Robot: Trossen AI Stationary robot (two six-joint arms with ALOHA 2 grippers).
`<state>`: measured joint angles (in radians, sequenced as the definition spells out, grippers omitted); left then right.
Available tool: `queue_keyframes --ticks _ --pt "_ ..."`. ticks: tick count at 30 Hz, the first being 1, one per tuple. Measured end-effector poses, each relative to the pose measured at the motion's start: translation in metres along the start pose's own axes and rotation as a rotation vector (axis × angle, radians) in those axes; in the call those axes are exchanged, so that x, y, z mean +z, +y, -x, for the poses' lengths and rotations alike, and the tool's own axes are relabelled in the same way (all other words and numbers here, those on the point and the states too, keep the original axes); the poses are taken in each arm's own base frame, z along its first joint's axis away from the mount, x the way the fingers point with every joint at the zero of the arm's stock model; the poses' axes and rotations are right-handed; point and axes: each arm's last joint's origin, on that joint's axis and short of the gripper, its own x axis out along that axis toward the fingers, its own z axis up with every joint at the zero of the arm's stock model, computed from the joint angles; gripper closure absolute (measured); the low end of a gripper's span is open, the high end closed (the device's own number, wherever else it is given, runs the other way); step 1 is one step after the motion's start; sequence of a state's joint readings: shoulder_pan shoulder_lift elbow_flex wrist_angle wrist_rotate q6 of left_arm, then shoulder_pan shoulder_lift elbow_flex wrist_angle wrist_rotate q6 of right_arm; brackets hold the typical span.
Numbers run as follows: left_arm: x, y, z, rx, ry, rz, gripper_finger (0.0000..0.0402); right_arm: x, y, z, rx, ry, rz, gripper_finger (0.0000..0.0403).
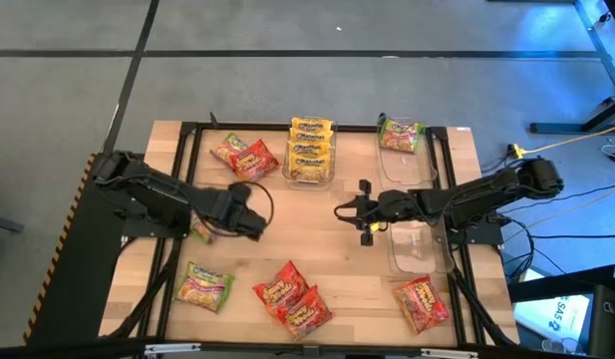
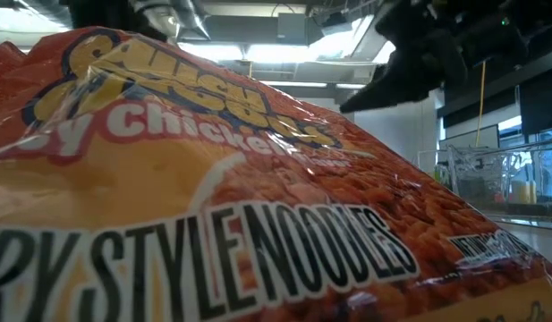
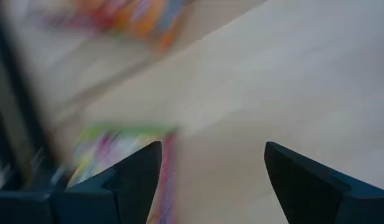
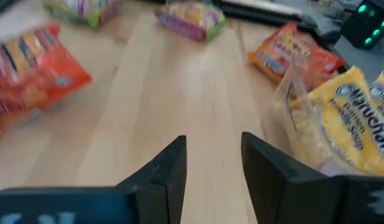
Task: Sort Maruchan noodles
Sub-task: Put the green noodle pack into the top right transparent bin
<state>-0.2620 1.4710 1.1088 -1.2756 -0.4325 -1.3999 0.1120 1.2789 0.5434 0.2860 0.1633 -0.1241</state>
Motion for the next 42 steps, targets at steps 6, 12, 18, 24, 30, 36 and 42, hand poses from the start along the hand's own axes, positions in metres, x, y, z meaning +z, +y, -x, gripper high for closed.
queue_keyframes --ticks 6,12,18,24,30,36,42 --pt "0.012 0.013 -0.011 0.143 0.120 0.092 0.0124 -0.006 0.002 -0.007 0.007 0.034 0.021 0.0276" --pt "0.005 0.031 -0.047 0.257 0.281 0.090 0.0124 -0.008 0.002 -0.008 0.005 0.042 0.022 0.0276" --pt "-0.005 0.053 -0.078 0.351 0.451 0.058 0.0124 -0.007 0.002 -0.008 0.004 0.036 0.021 0.0276" --pt "-0.011 0.062 -0.095 0.330 0.515 -0.001 0.0124 -0.007 0.002 -0.008 0.004 0.034 0.020 0.0276" --pt "-0.009 0.048 -0.091 0.197 0.449 -0.175 0.0125 -0.007 0.002 -0.008 0.003 0.034 0.020 0.0276" --pt "-0.006 0.013 -0.078 -0.065 0.254 -0.371 0.0128 -0.007 0.002 -0.008 0.004 0.035 0.019 0.0276" --pt "-0.011 -0.020 -0.073 -0.285 0.011 -0.610 0.0128 -0.007 0.003 -0.008 0.036 0.037 0.018 0.0276"
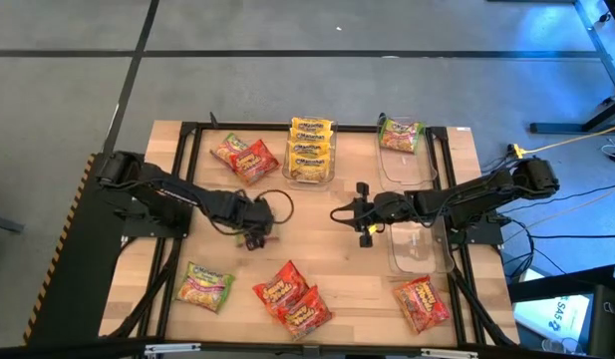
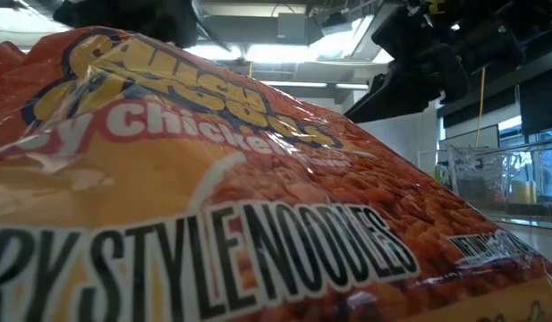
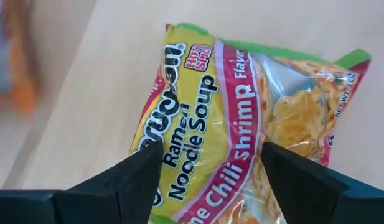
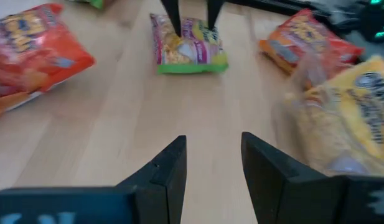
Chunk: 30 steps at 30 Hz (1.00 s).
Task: Sort Maruchan noodles
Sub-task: Put the green noodle pack into the top right transparent bin
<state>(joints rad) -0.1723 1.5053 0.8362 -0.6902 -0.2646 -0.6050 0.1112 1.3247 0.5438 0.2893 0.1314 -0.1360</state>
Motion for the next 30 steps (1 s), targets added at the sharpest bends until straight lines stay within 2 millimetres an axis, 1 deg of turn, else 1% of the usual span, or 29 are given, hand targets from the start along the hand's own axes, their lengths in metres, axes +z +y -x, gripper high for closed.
queue_keyframes --ticks 4,6,8,10,12,14,17,19,21,23,25,27,30 --pt "0.010 -0.016 -0.002 -0.079 -0.146 -0.112 0.0128 0.000 0.002 0.000 0.073 -0.010 -0.016 0.0276" --pt "0.017 -0.025 -0.006 -0.110 -0.219 -0.144 0.0128 0.001 0.002 0.000 0.079 -0.014 -0.031 0.0276" --pt "0.021 -0.030 -0.011 -0.125 -0.258 -0.173 0.0128 0.002 0.002 0.000 0.069 -0.030 -0.042 0.0275" --pt "0.029 -0.037 -0.016 -0.159 -0.328 -0.178 0.0128 0.004 0.001 -0.001 0.050 -0.044 -0.061 0.0265" --pt "0.031 -0.039 -0.018 -0.151 -0.346 -0.178 0.0128 0.006 0.001 -0.003 0.039 -0.070 -0.085 0.0247" --pt "0.038 -0.042 -0.013 -0.146 -0.368 -0.166 0.0128 0.005 0.001 -0.004 0.039 -0.077 -0.107 0.0221" --pt "0.044 -0.045 0.007 -0.142 -0.362 -0.149 0.0128 0.005 0.002 -0.012 0.031 -0.103 -0.157 0.0177" --pt "0.047 -0.051 0.019 -0.150 -0.346 -0.133 0.0129 0.005 0.002 -0.021 -0.003 -0.105 -0.205 0.0151" --pt "0.044 -0.054 0.031 -0.144 -0.302 -0.115 0.0129 0.004 0.003 -0.029 -0.014 -0.089 -0.251 0.0131" --pt "0.040 -0.060 0.036 -0.153 -0.295 -0.086 0.0129 0.006 0.004 -0.040 -0.008 -0.075 -0.293 0.0117" --pt "0.030 -0.062 0.034 -0.118 -0.264 -0.071 0.0129 0.007 0.003 -0.051 0.008 -0.047 -0.346 0.0108" --pt "0.020 -0.064 0.029 -0.097 -0.260 -0.047 0.0129 0.010 0.000 -0.063 0.060 -0.031 -0.402 0.0102" --pt "0.002 -0.065 0.017 -0.068 -0.256 -0.016 0.0129 0.013 -0.009 -0.078 0.107 -0.013 -0.477 0.0100"
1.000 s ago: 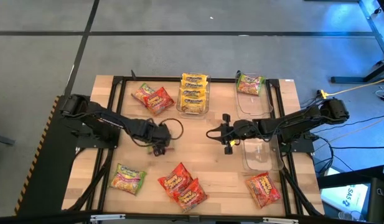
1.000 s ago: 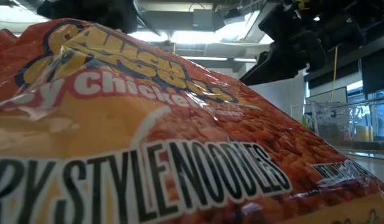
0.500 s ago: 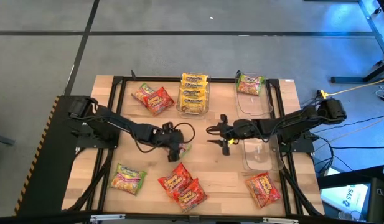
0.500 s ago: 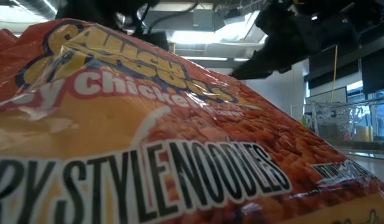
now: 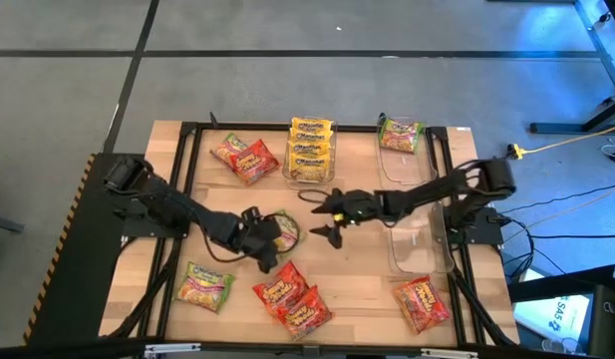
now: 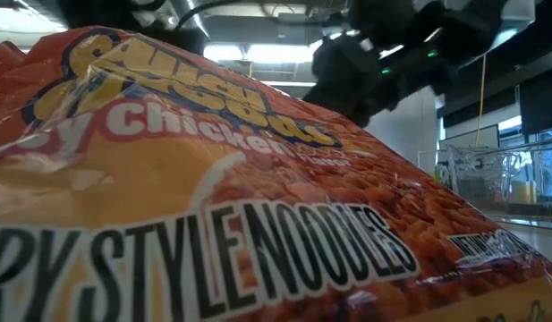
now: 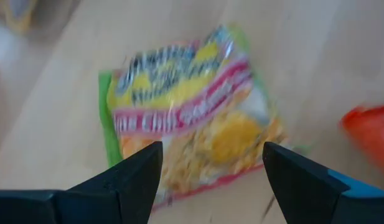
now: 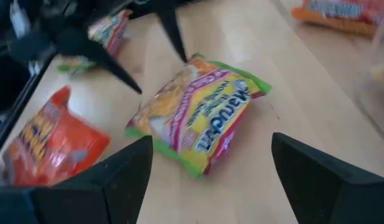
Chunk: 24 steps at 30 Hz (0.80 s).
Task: Sort Maruchan noodles
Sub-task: Put the green noodle pack into the top right transparent bin
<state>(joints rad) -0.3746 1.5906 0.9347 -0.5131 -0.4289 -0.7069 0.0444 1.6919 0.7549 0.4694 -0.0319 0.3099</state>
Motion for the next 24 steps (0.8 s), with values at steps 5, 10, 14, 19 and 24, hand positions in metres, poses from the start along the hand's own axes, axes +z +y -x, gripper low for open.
queue_keyframes --ticks 5,10,14,19,24 --pt "-0.027 0.002 -0.015 -0.004 -0.056 0.036 0.0129 0.001 -0.018 -0.024 0.039 0.050 -0.113 0.0100" --pt "-0.040 0.004 -0.025 -0.028 -0.143 0.061 0.0129 -0.007 -0.030 -0.048 0.071 0.116 -0.208 0.0100" --pt "-0.046 0.008 -0.029 -0.029 -0.160 0.066 0.0129 -0.009 -0.032 -0.062 0.110 0.143 -0.248 0.0100" --pt "-0.050 0.009 -0.031 -0.034 -0.148 0.065 0.0129 -0.006 -0.029 -0.068 0.189 0.174 -0.279 0.0100" --pt "-0.050 0.009 -0.031 -0.032 -0.148 0.065 0.0129 0.004 -0.031 -0.065 0.282 0.186 -0.326 0.0100"
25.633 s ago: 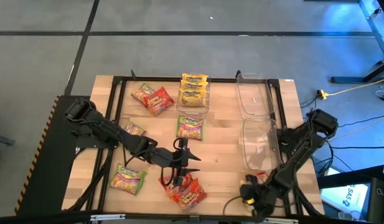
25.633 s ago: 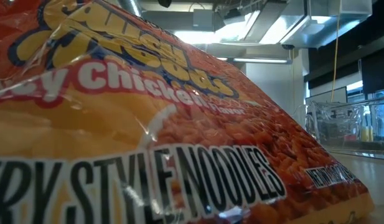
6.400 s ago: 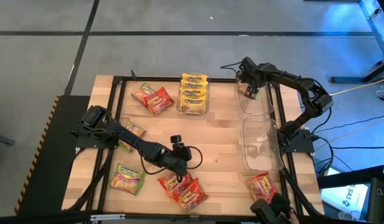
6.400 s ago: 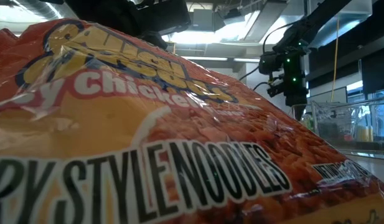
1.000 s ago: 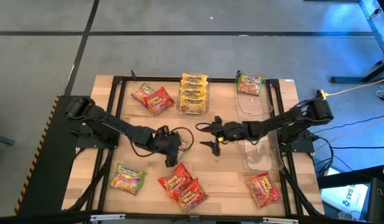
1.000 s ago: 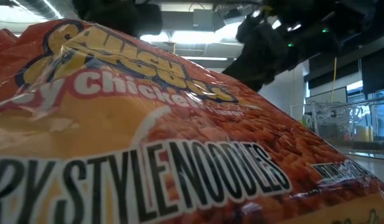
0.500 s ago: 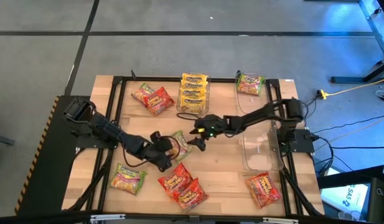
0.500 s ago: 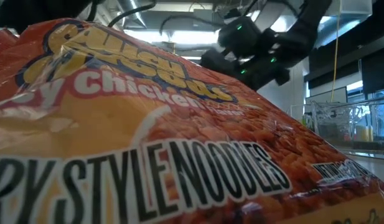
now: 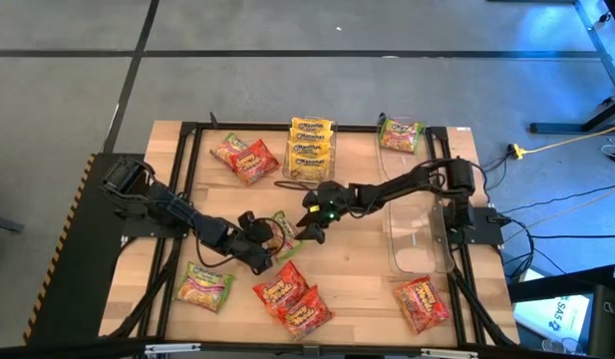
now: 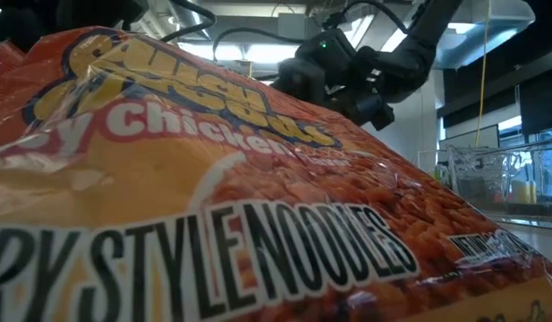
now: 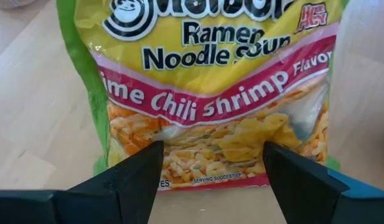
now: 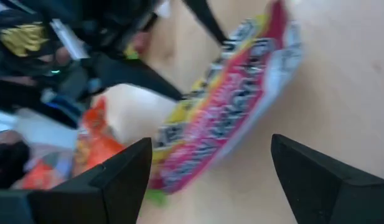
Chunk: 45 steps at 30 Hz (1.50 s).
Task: Sort Maruchan noodles
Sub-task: Put the green noodle pack into the top right transparent bin
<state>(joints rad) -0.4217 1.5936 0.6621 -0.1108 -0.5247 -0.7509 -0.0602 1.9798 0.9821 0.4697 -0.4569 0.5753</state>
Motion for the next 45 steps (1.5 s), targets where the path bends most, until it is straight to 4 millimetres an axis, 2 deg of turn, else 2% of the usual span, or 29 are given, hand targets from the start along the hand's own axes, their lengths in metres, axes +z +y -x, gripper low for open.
queue_keyframes --ticks 6,12,20,25,32,45 --pt "0.001 -0.001 0.000 0.003 -0.022 0.001 0.0129 0.006 -0.006 0.005 0.008 -0.007 -0.089 0.0100" --pt "0.005 -0.003 0.000 -0.003 -0.066 -0.020 0.0129 0.006 -0.006 0.004 -0.102 -0.078 -0.099 0.0100" --pt "0.005 -0.003 0.000 -0.006 -0.071 -0.019 0.0129 -0.008 -0.015 -0.002 -0.196 -0.024 -0.133 0.0100" --pt "0.006 -0.003 0.000 -0.006 -0.072 -0.018 0.0129 -0.009 -0.015 -0.007 -0.167 -0.036 -0.124 0.0100" --pt "0.006 -0.003 0.000 0.000 -0.086 -0.014 0.0129 -0.013 -0.013 -0.026 -0.136 -0.038 -0.101 0.0100" --pt "0.007 -0.003 0.000 0.003 -0.092 -0.012 0.0129 -0.005 -0.006 -0.032 -0.127 -0.065 -0.086 0.0100"
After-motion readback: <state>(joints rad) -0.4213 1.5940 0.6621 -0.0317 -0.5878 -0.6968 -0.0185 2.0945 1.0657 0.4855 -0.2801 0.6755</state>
